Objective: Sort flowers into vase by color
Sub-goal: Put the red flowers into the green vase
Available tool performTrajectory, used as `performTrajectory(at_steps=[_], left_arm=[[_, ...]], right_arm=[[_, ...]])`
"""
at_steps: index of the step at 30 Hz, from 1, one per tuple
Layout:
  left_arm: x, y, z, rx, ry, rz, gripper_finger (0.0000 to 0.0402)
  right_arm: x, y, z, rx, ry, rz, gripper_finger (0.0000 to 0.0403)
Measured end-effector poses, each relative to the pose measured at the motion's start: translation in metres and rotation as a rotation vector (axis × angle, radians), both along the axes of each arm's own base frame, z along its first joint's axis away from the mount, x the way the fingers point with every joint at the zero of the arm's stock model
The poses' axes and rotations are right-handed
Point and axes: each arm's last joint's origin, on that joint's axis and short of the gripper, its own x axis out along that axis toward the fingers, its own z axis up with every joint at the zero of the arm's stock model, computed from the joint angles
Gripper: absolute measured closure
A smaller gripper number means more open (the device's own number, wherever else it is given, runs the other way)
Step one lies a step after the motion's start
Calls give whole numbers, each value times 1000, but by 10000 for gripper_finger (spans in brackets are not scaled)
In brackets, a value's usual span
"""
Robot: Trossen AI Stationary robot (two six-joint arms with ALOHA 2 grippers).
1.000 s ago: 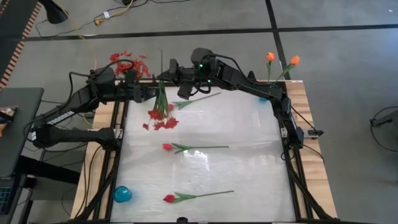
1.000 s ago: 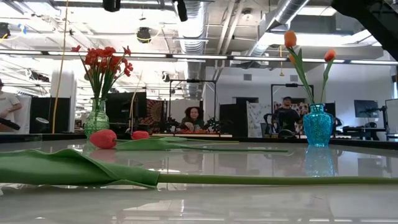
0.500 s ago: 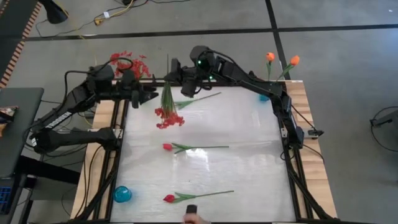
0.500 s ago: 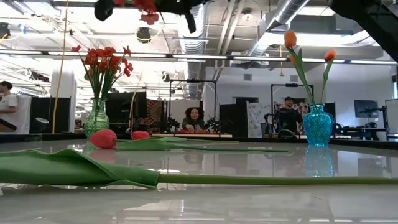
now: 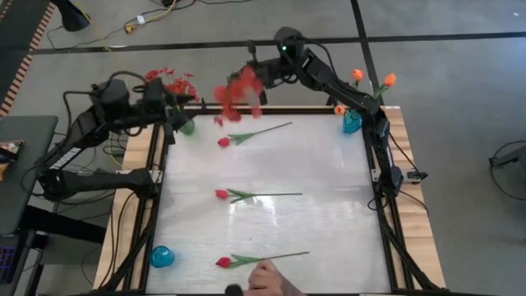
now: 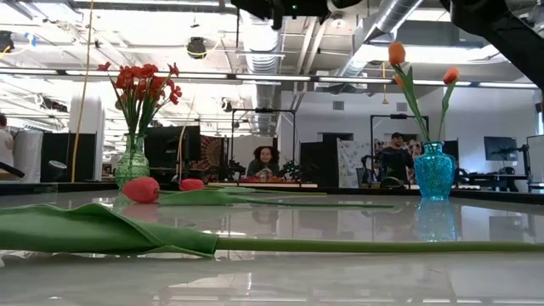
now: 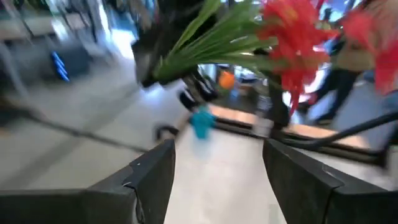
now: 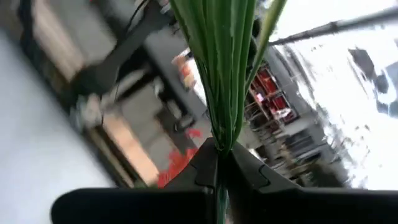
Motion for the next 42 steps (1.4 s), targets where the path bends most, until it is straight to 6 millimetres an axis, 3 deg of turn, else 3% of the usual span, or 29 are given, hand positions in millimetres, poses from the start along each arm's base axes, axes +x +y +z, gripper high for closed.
performTrajectory(at_steps=[6,14,20,25,31,35,42], left_arm=[[3,-2,22,301,37,131,175],[42,19,26,465,26,278,175],[64,26,24,418,-46,198,175],[69,32,34,333,-111,138,173],[71,34,41,341,-125,140,138],[81,39,34,294,-110,136,113],[90,44,33,242,-159,132,107]], right_arm=[[-7,-9,14,462,-11,2,362],[-3,0,23,785,3,52,362],[1,9,22,810,21,67,362],[3,10,21,819,36,64,362],[3,10,19,828,48,57,362],[6,16,19,824,53,68,362],[12,29,15,791,86,83,362]])
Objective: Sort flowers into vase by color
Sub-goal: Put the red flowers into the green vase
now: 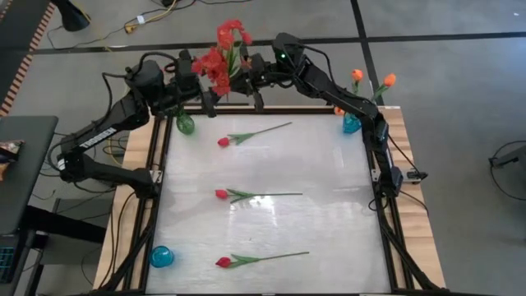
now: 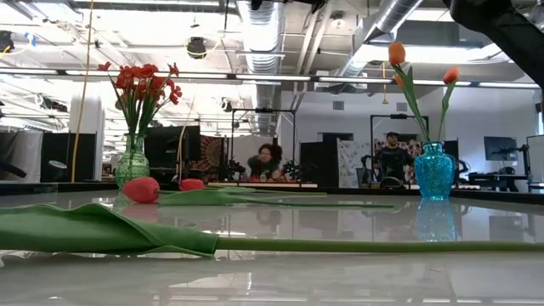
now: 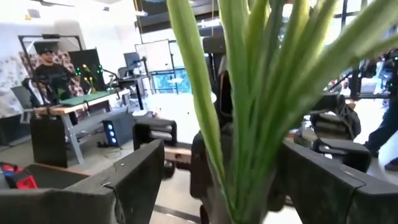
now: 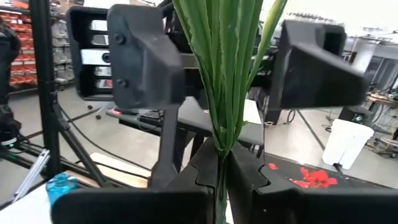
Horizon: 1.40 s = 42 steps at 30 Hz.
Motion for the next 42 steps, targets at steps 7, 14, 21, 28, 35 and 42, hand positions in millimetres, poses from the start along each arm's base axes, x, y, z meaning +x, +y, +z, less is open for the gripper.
performTrajectory(at_steps=[7,14,21,28,35,42], left_arm=[[-1,-1,0,-7,0,-24,139],[0,-2,0,-10,4,-47,227],[0,-2,-1,-16,4,-47,315],[0,-2,-1,-29,2,-45,385],[-1,-2,-1,-32,4,-43,390],[-4,-2,-1,-24,14,2,395]], right_arm=[[0,0,-4,19,39,-16,362],[0,-1,-5,23,49,-20,361],[0,-1,-5,23,49,-20,349],[0,-1,-5,23,49,-19,346],[0,-1,-5,19,46,-20,317],[-6,-13,-5,33,52,-18,208]])
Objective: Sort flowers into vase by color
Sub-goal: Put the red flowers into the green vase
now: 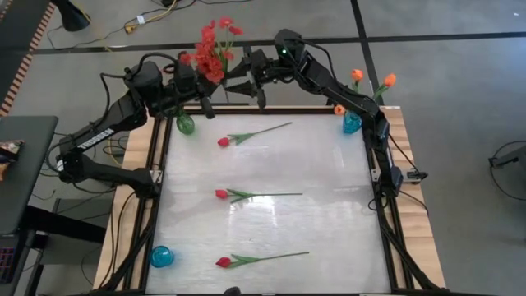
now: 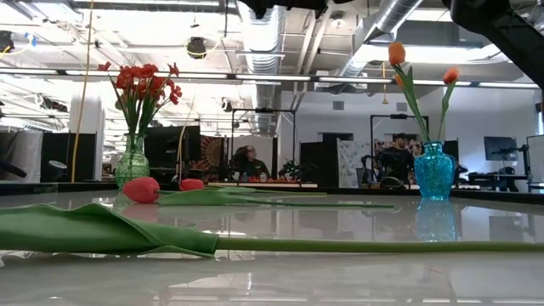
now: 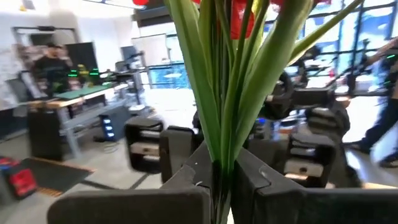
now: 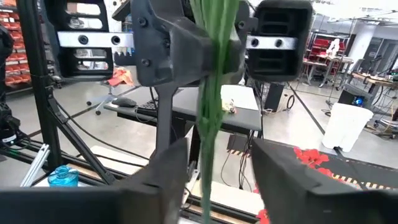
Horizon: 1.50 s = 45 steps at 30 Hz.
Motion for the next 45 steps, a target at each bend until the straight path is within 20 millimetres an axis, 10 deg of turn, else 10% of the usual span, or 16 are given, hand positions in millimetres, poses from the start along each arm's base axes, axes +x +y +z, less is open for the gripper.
performTrajectory(at_steps=[8,17,45], left_arm=[[-25,-7,5,1,28,166,396],[-63,-26,-3,-37,111,227,399],[-90,-65,-150,166,280,466,401]], right_arm=[[-21,-26,5,67,18,38,104],[-52,-70,-4,130,104,4,93],[-87,-112,-24,102,177,-53,95]])
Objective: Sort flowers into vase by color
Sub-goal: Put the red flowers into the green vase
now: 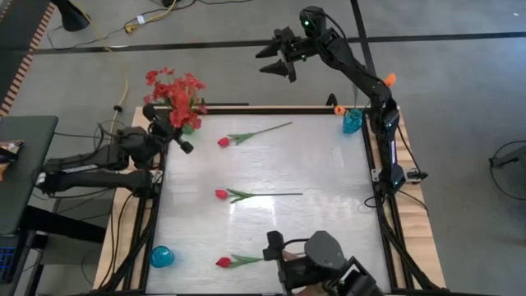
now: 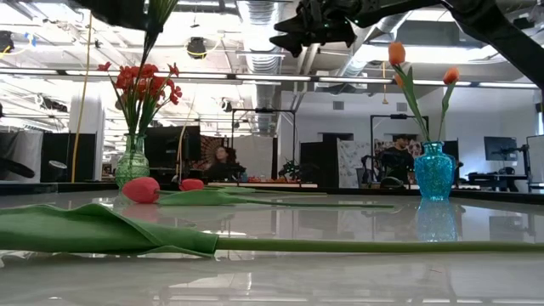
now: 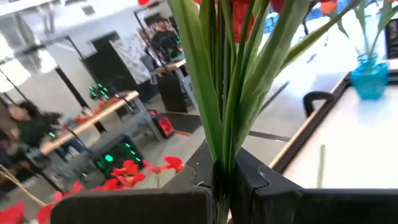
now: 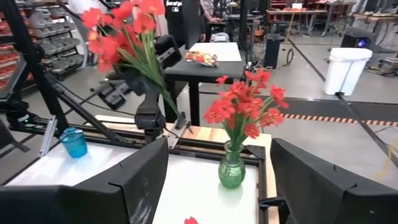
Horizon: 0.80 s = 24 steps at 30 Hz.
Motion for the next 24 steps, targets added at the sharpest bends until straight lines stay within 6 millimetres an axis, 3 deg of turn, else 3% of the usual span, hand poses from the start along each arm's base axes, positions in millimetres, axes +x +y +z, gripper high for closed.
performTrajectory(at_steps=[7,13,24], left_arm=[[0,12,-23,133,110,-66,401],[-9,31,-36,93,145,-46,401],[-26,52,-40,67,154,-54,401]], right_arm=[[13,12,-1,-54,-7,9,95],[26,26,0,-97,-16,26,95],[31,32,-1,-113,-14,33,95]])
